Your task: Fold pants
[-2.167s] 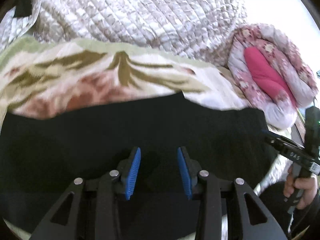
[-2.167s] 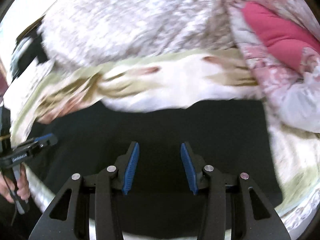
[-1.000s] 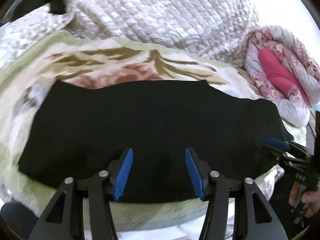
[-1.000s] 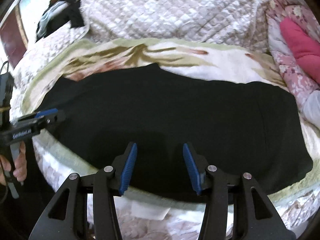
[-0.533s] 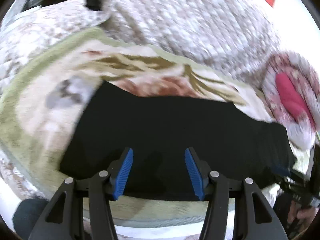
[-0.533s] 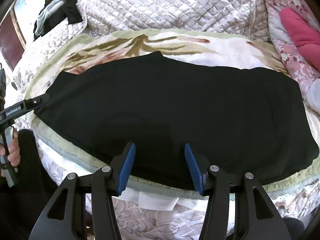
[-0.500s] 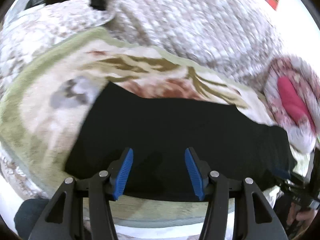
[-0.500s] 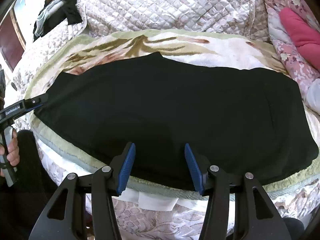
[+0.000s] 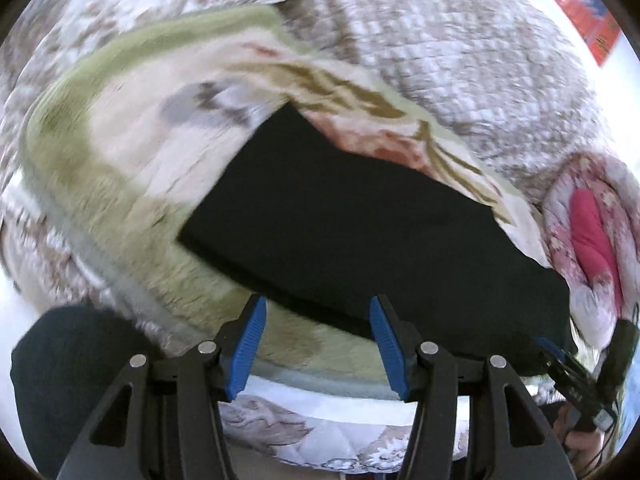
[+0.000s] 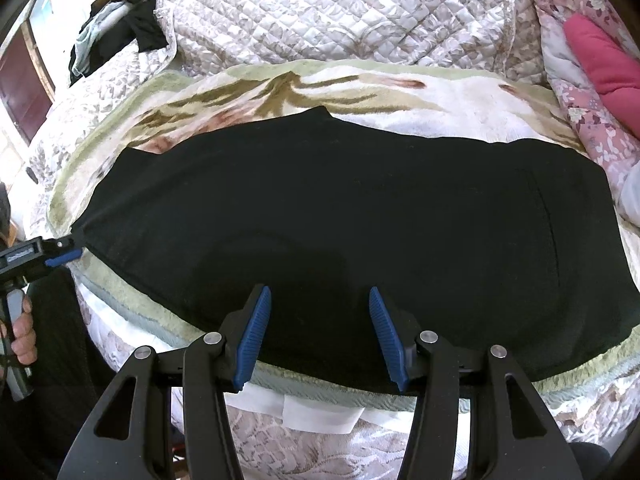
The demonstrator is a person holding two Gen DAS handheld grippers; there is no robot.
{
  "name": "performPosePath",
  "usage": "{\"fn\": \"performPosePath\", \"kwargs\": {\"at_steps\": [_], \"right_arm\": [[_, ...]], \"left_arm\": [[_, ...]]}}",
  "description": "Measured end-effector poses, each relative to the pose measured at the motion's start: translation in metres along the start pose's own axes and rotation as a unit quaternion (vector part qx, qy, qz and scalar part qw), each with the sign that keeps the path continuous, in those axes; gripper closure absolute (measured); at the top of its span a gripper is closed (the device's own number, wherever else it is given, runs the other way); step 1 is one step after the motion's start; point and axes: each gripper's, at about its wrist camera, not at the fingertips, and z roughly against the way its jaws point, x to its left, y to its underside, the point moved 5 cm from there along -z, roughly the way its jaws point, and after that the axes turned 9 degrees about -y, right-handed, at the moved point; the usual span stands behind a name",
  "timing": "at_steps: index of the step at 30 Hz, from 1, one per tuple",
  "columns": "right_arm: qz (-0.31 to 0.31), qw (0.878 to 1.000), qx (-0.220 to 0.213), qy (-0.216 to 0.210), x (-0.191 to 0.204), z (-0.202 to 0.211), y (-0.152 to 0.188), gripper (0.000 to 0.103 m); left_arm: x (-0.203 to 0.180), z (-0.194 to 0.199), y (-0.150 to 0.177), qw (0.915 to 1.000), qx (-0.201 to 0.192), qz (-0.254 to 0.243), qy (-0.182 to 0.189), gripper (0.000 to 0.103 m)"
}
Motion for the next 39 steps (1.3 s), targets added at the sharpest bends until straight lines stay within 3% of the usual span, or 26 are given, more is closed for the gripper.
{"fn": "performPosePath", "kwargs": {"at_steps": [3, 15, 17, 19, 20, 24, 28, 33, 39], "right_arm": [[0.0, 1.0, -0.005, 0.0, 0.0, 0.002, -0.002, 0.051], [-0.006, 1.0, -0.02, 0.001, -0.002, 0.01, -0.009, 0.051], [-0.007, 1.0, -0.019, 0.0, -0.002, 0.009, -0.009, 0.051], [-0.008, 1.0, -0.021, 0.001, -0.002, 0.01, -0.009, 0.051], [-0.01, 1.0, -0.023, 0.001, -0.004, 0.011, -0.009, 0.051], [-0.019, 0.999, -0.031, 0.0, -0.01, 0.015, -0.011, 0.051], [-0.03, 0.999, -0.041, -0.001, -0.017, 0.02, -0.013, 0.051], [-0.05, 0.997, -0.054, -0.001, -0.028, 0.028, -0.013, 0.051], [-0.076, 0.994, -0.073, 0.007, -0.047, 0.045, -0.01, 0.051]], "left_arm": [[0.007, -0.01, -0.002, 0.9996, 0.014, 0.025, 0.003, 0.046], [0.006, -0.027, -0.029, 0.998, -0.054, 0.031, -0.007, 0.049], [0.005, -0.029, -0.033, 0.9976, -0.061, 0.024, -0.022, 0.061], [0.006, -0.029, -0.036, 0.9975, -0.061, 0.018, -0.032, 0.087], [0.006, -0.029, -0.037, 0.9979, -0.057, 0.018, -0.027, 0.092], [-0.006, -0.018, -0.044, 0.998, -0.062, -0.001, -0.011, 0.096], [-0.04, 0.004, -0.059, 0.9952, -0.084, -0.042, 0.028, 0.096], [-0.113, 0.018, -0.072, 0.9832, -0.097, -0.121, 0.096, 0.096], [-0.213, 0.011, -0.042, 0.9538, -0.067, -0.236, 0.173, 0.096]]}}
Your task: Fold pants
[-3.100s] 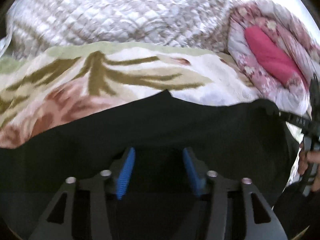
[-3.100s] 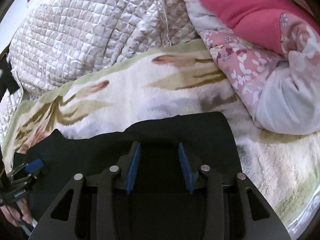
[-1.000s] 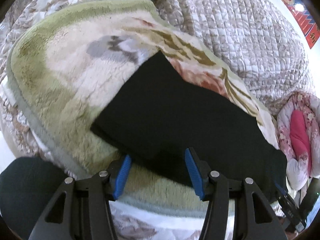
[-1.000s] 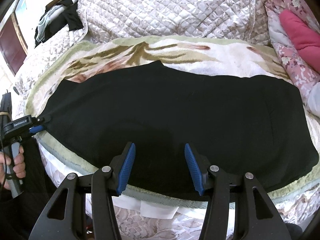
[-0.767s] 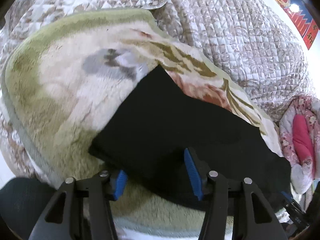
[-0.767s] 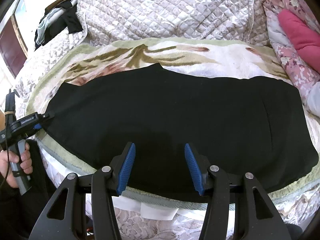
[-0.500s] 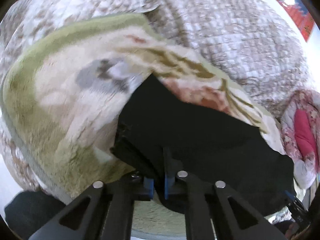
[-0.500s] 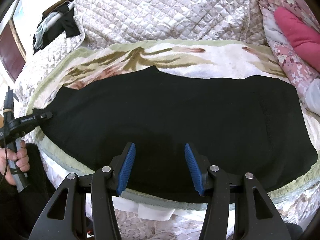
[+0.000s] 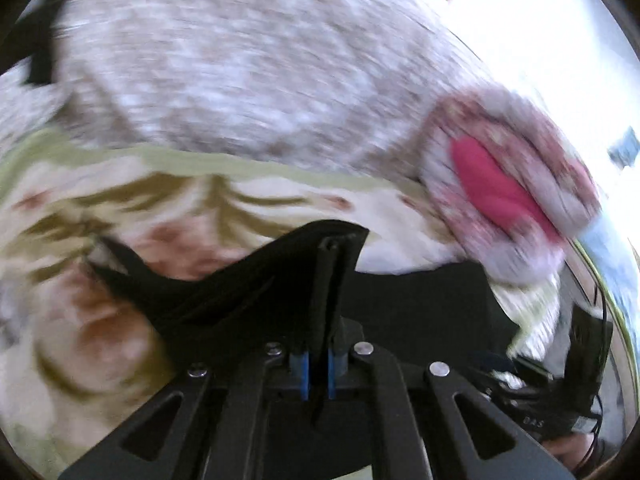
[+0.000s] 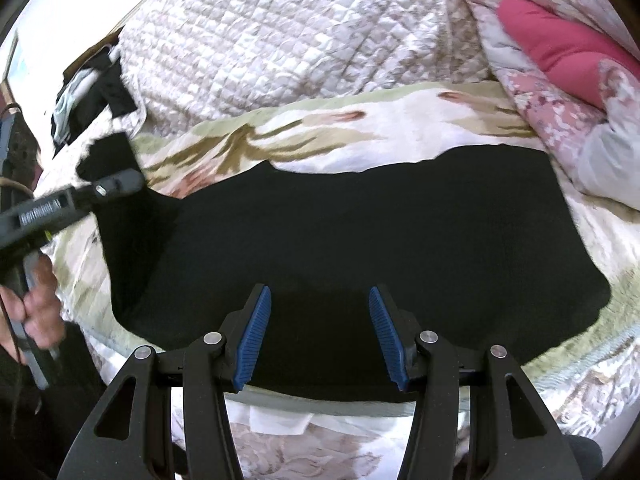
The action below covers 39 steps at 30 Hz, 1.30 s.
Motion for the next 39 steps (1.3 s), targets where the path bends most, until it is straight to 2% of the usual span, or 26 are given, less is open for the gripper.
{"fn": "performPosePath", "kwargs": {"at_steps": [3, 7, 9, 12, 14, 16, 18, 20, 22, 26, 29, 32, 36, 39], "right_arm": [[-0.012, 1.0, -0.007, 0.005, -0.01, 0.006, 0.001, 0.051], [-0.027, 1.0, -0.004, 0.011, -0.023, 0.007, 0.005, 0.051], [-0.037, 0.999, -0.001, 0.009, -0.028, 0.006, 0.006, 0.051], [-0.045, 0.999, -0.005, 0.003, -0.03, 0.006, 0.005, 0.051], [-0.05, 0.999, -0.005, -0.006, -0.03, 0.004, 0.003, 0.051], [-0.056, 0.998, -0.001, -0.02, -0.027, 0.0, 0.002, 0.051], [-0.058, 0.998, 0.003, -0.034, -0.023, -0.004, 0.002, 0.051], [-0.06, 0.997, 0.01, -0.056, -0.017, -0.009, 0.0, 0.051], [-0.067, 0.994, 0.018, -0.08, -0.011, -0.018, -0.002, 0.051], [-0.074, 0.991, 0.052, -0.1, -0.005, -0.045, -0.003, 0.051], [-0.084, 0.989, 0.054, -0.109, -0.004, -0.055, -0.006, 0.051], [-0.094, 0.987, 0.055, -0.119, -0.004, -0.058, -0.008, 0.053], [-0.109, 0.982, 0.07, -0.138, -0.002, -0.061, -0.004, 0.086], [-0.122, 0.979, 0.072, -0.144, -0.006, -0.06, 0.003, 0.098]], "left_arm": [[-0.037, -0.028, 0.019, 0.998, 0.04, -0.035, 0.035, 0.096], [-0.068, -0.054, 0.057, 0.9903, 0.097, -0.069, 0.072, 0.096], [-0.074, -0.06, 0.07, 0.9881, 0.113, -0.084, 0.063, 0.096], [-0.075, -0.05, 0.072, 0.9877, 0.115, -0.072, 0.079, 0.093], [-0.073, -0.037, 0.068, 0.9873, 0.108, -0.065, 0.096, 0.086], [-0.071, -0.021, 0.064, 0.9875, 0.093, -0.057, 0.114, 0.072], [-0.067, -0.008, 0.058, 0.9887, 0.074, -0.047, 0.121, 0.07], [-0.052, 0.001, 0.051, 0.9933, 0.052, -0.036, 0.097, 0.068], [-0.03, 0.003, 0.048, 0.9978, 0.038, -0.025, 0.049, 0.068], [0.018, -0.008, 0.051, 0.9983, 0.047, 0.005, -0.036, 0.068], [0.041, -0.012, 0.057, 0.9963, 0.055, 0.026, -0.06, 0.068], [0.05, -0.021, 0.069, 0.9945, 0.078, 0.04, -0.057, 0.068], [0.055, -0.025, 0.08, 0.9929, 0.089, 0.062, -0.048, 0.067], [0.055, -0.022, 0.084, 0.9918, 0.097, 0.07, -0.044, 0.066]]}}
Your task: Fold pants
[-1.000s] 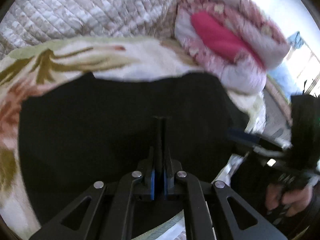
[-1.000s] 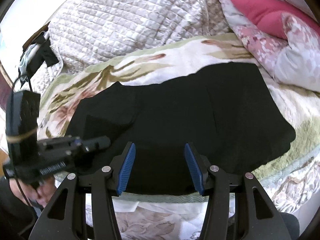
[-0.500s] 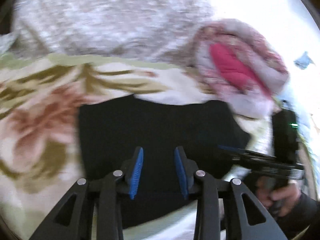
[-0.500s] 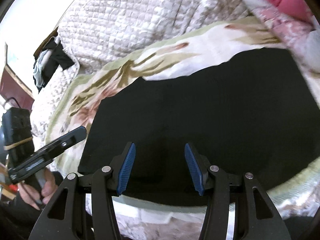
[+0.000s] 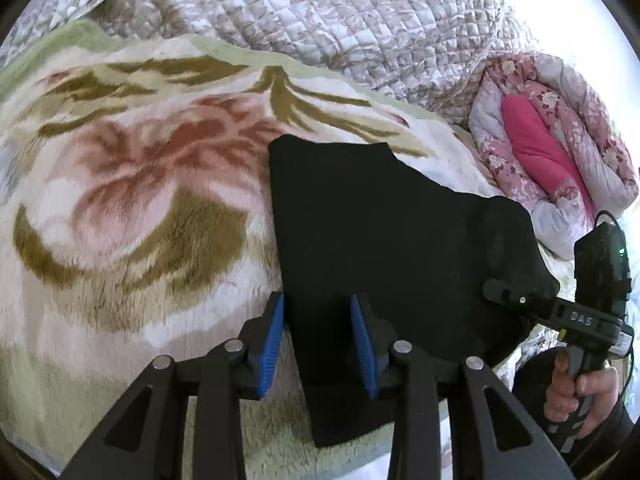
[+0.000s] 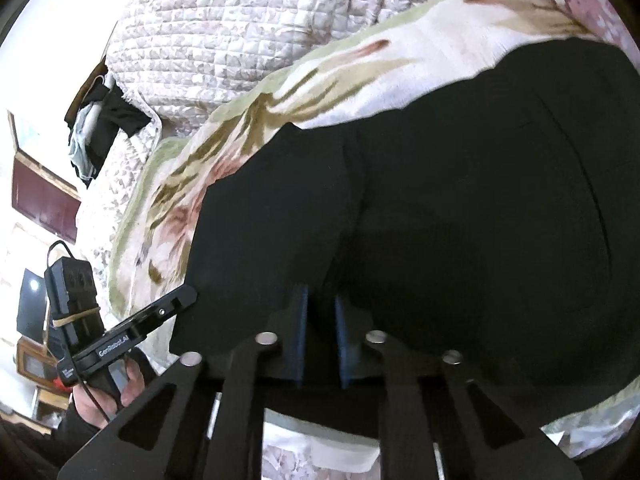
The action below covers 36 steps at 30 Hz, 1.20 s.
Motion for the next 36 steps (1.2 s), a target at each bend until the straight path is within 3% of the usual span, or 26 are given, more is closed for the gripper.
{"fn": "performPosePath", "kwargs": {"at_steps": [5, 7, 10, 16, 20, 25, 29, 32, 36], "right_arm": [[-0.02, 1.0, -0.01, -0.018, -0.001, 0.004, 0.003, 0.1], [-0.023, 0.999, -0.018, -0.024, 0.003, 0.01, 0.005, 0.101], [-0.017, 1.0, -0.017, -0.014, 0.001, 0.01, 0.01, 0.101], [0.009, 1.0, -0.007, 0.021, 0.007, 0.007, 0.009, 0.1], [0.047, 0.996, -0.028, 0.071, 0.016, 0.027, 0.01, 0.094], [0.085, 0.994, -0.037, 0.058, 0.032, 0.032, 0.015, 0.094], [0.064, 0.996, 0.01, 0.064, 0.02, 0.008, 0.026, 0.094], [0.05, 0.997, -0.004, 0.056, 0.018, 0.015, 0.024, 0.094], [0.035, 0.996, -0.041, 0.077, 0.008, 0.041, 0.02, 0.079]], "left_arm": [[-0.002, 0.001, 0.006, 1.0, 0.005, -0.005, -0.001, 0.066], [-0.001, 0.003, 0.004, 0.9999, 0.006, -0.008, -0.006, 0.081], [0.005, 0.005, 0.006, 1.0, 0.007, -0.001, 0.003, 0.087], [0.004, 0.008, 0.007, 0.9999, 0.007, -0.01, -0.002, 0.088], [0.006, 0.019, 0.006, 0.9998, -0.003, -0.014, -0.015, 0.088], [-0.009, 0.038, 0.001, 0.9989, -0.029, -0.037, -0.006, 0.088], [-0.031, 0.033, 0.007, 0.997, -0.029, -0.071, 0.011, 0.088], [-0.032, 0.011, 0.02, 0.9964, 0.007, -0.085, 0.001, 0.088], [-0.03, 0.013, 0.023, 0.9963, 0.001, -0.086, 0.002, 0.088]]}}
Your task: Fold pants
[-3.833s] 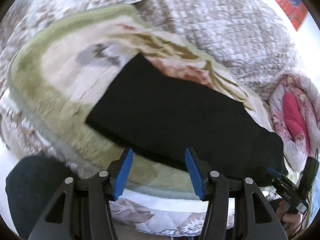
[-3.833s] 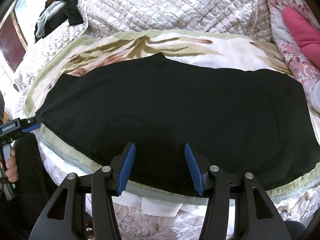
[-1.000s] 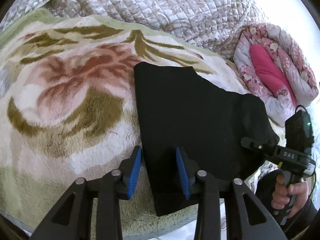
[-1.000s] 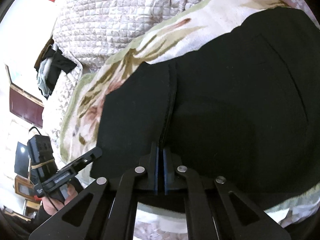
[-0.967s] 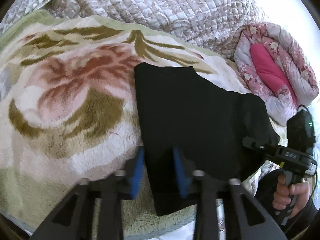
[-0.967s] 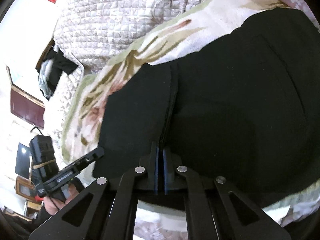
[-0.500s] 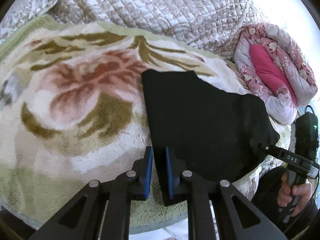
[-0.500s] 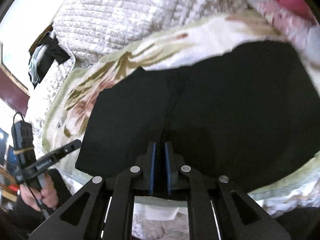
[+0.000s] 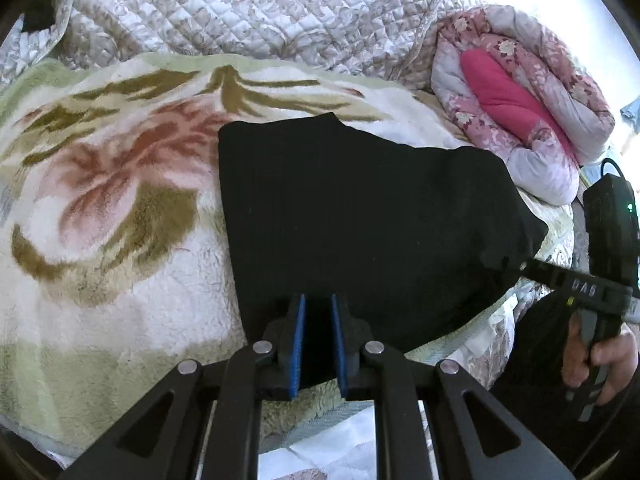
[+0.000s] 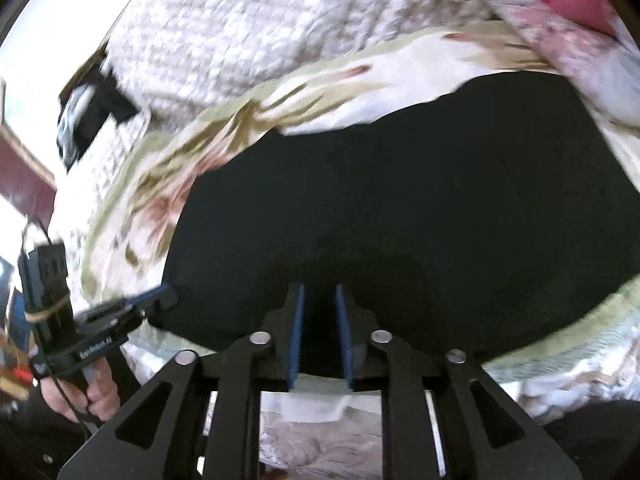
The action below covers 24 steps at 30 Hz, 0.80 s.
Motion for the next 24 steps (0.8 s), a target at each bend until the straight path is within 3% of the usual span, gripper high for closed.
{"fn": "performPosePath", "kwargs": {"at_steps": [1, 3, 7, 11, 16, 21, 24], "right_arm": [[-0.013, 1.0, -0.009, 0.002, -0.005, 0.006, -0.002, 0.076], [-0.038, 0.999, -0.034, 0.017, -0.02, 0.023, -0.006, 0.057], [-0.091, 0.99, -0.097, 0.044, -0.051, 0.067, -0.02, 0.054], [-0.188, 0.967, -0.158, 0.066, -0.089, 0.106, -0.021, 0.048], [-0.278, 0.946, -0.142, 0.088, -0.116, 0.105, -0.007, 0.048], [-0.32, 0.936, -0.128, 0.075, -0.14, 0.093, -0.006, 0.047], [-0.326, 0.932, -0.144, 0.067, -0.146, 0.092, -0.012, 0.046]], "left_arm": [[0.0, 0.0, 0.0, 1.0, 0.001, 0.002, 0.0, 0.088], [-0.001, 0.002, 0.0, 1.0, 0.002, 0.002, 0.0, 0.088], [-0.002, 0.002, 0.0, 1.0, 0.003, 0.001, -0.004, 0.088], [-0.002, 0.002, -0.003, 0.9999, 0.003, 0.008, -0.007, 0.088], [-0.005, 0.0, -0.005, 0.9999, 0.007, 0.005, -0.009, 0.088], [-0.006, 0.0, -0.005, 0.9999, 0.007, 0.004, -0.009, 0.087], [-0.006, 0.0, -0.006, 0.9999, 0.008, 0.004, -0.009, 0.087]]}}
